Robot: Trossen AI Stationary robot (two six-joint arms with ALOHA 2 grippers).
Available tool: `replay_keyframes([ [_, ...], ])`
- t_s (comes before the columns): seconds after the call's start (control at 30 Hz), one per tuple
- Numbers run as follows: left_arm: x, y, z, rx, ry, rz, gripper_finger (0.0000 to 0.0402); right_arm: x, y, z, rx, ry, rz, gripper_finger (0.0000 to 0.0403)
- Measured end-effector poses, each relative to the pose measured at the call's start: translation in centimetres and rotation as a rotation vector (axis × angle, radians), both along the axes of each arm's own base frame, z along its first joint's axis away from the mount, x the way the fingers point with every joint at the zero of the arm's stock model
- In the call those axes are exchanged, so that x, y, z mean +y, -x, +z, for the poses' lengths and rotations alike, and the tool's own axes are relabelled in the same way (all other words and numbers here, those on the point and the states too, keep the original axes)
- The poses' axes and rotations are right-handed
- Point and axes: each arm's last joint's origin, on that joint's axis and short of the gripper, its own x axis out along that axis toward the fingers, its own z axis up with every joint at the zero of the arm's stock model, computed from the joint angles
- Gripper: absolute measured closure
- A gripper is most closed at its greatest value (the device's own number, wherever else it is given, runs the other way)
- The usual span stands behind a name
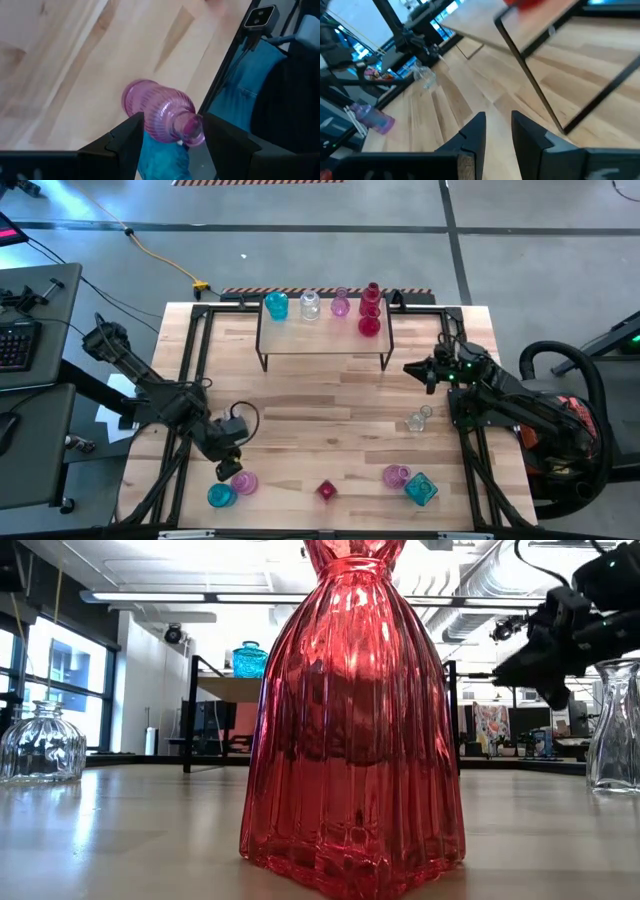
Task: Sort vases onto shelf
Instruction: Put the left violet vase on the shelf aligned with the other violet vase
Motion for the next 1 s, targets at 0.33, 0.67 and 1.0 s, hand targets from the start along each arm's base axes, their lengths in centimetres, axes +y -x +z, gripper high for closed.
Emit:
replay_keyframes([
  [0.33, -1.4, 0.4, -0.6, 0.050, 0.022, 0.038, 0.0209, -0.1, -0.1, -1.2, 0.040, 0.051, 0.017, 0.0329],
  [0.67, -2.7, -0.3, -2.2, 0.103, 0.003, 0.029, 0.0209, -0.3, 0.0, -1.2, 0.073, 0.111, -0.056, 0.0329],
  [1.0, -3.1, -0.8, -3.1, 0.124, -0.022, 0.024, 0.0209, -0.3, 0.0, -1.2, 0.063, 0.061, -0.090, 0.0329],
])
